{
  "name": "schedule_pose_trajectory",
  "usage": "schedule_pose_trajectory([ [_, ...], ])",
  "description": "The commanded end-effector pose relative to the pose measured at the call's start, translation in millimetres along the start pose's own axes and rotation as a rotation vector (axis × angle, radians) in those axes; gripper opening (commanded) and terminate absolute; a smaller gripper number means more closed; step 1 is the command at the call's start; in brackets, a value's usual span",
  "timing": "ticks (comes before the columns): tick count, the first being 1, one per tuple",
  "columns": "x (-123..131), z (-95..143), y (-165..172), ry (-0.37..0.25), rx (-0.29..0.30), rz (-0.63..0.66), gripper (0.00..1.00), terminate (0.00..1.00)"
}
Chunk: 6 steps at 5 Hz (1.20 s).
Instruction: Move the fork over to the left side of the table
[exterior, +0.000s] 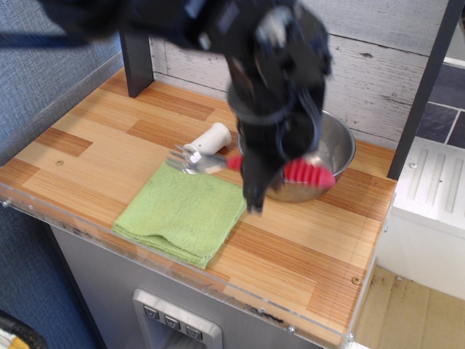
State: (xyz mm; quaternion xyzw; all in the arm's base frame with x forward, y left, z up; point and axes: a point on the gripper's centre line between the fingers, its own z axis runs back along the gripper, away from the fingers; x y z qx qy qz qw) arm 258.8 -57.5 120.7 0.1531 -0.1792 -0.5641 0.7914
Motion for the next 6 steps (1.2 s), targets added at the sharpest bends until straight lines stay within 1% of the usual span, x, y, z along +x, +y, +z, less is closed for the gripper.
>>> schedule_pose_trajectory([
  [1, -26.7, 8.4, 41.5, 0.077, 0.095, 0.274, 0.00, 0.00],
  [2, -42.3, -10.8, 49.1, 0.159, 0.085, 0.414, 0.00, 0.00],
  [3, -57.5, -27.8, 58.5, 0.196, 0.076, 0.556, 0.00, 0.00],
  [4, -77.2, -42.5, 69.4, 0.254, 0.072, 0.712, 0.00, 0.00],
  [5, -94.8, -55.6, 78.6, 0.312, 0.074, 0.825, 0.00, 0.00],
  [6, -108.3, -64.7, 88.8, 0.362, 0.078, 0.894, 0.00, 0.00],
])
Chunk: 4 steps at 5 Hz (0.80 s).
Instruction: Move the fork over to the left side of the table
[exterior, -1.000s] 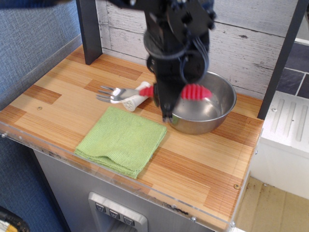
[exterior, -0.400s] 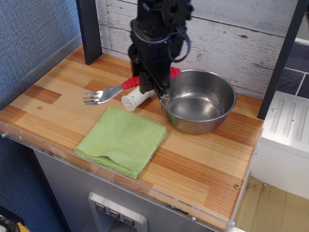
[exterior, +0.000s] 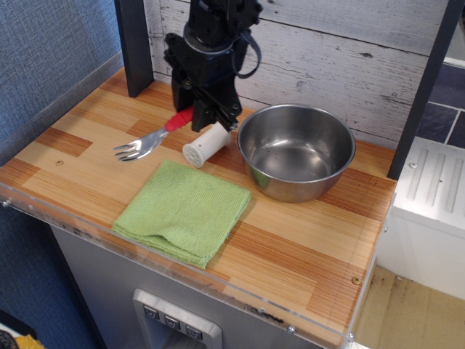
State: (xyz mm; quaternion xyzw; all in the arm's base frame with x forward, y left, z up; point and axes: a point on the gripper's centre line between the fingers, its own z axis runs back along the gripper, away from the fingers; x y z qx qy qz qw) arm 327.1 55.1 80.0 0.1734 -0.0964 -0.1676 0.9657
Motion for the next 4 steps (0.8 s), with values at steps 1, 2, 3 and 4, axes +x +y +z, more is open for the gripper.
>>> schedule_pose_trajectory([
  [1, -8.0, -9.5, 38.7, 0.045, 0.040, 0.192, 0.00, 0.00],
  [2, -12.4, -23.6, 51.5, 0.076, 0.036, 0.283, 0.00, 0.00],
  [3, -16.4, -40.4, 59.3, 0.128, 0.028, 0.324, 0.00, 0.00],
  [4, -21.5, -58.9, 65.5, 0.171, 0.024, 0.335, 0.00, 0.00],
])
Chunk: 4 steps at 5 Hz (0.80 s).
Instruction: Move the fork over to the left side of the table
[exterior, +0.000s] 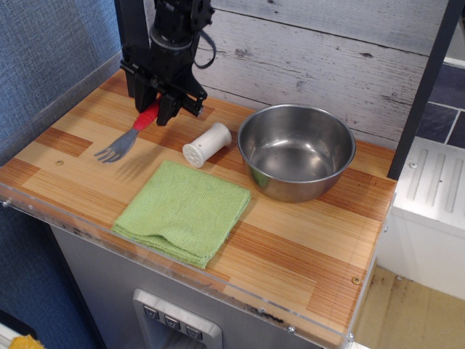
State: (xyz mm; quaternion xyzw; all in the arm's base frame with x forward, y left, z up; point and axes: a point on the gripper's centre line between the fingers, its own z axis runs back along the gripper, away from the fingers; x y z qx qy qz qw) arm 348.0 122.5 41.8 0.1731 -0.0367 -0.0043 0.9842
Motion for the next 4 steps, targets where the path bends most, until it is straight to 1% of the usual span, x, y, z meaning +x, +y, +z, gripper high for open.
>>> schedule_pose_trajectory([
  [1, -5.7, -14.8, 24.0, 0.024, 0.021, 0.038, 0.00, 0.00],
  [2, -3.0, -24.5, 29.3, 0.039, 0.022, 0.052, 0.00, 0.00],
  [3, -1.8, -24.4, 28.0, 0.055, 0.009, 0.058, 1.00, 0.00],
  [4, -2.0, -20.8, 25.0, 0.054, 0.010, 0.054, 1.00, 0.00],
])
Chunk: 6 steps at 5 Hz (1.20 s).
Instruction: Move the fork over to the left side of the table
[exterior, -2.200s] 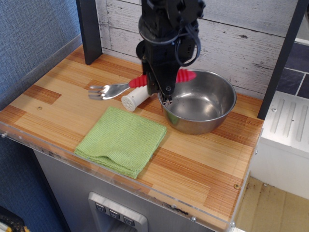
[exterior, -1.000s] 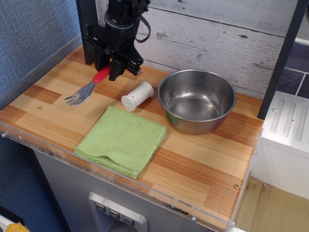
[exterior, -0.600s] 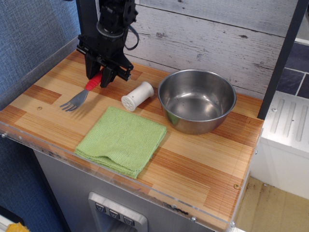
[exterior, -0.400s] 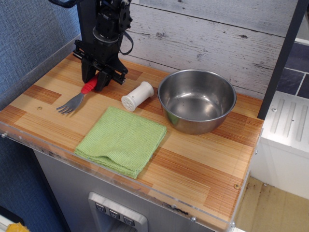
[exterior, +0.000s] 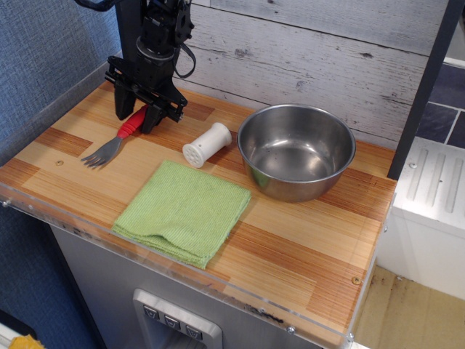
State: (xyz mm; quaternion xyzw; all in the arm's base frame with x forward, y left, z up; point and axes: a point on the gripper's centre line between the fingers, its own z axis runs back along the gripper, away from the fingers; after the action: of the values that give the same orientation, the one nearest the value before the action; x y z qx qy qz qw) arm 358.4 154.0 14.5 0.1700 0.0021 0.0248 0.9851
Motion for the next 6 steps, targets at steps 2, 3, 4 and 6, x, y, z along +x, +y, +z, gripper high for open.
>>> schedule_pose_trajectory([
  [2, -12.2, 26.4, 9.5, -0.071, 0.006, 0.001, 1.00, 0.00],
  [3, -12.3, 36.3, 14.0, -0.107, -0.011, 0.001, 1.00, 0.00],
  [4, -17.9, 47.6, 18.1, -0.133, -0.013, 0.013, 1.00, 0.00],
  [6, -33.6, 76.9, 26.4, -0.207, 0.008, 0.006, 1.00, 0.00],
])
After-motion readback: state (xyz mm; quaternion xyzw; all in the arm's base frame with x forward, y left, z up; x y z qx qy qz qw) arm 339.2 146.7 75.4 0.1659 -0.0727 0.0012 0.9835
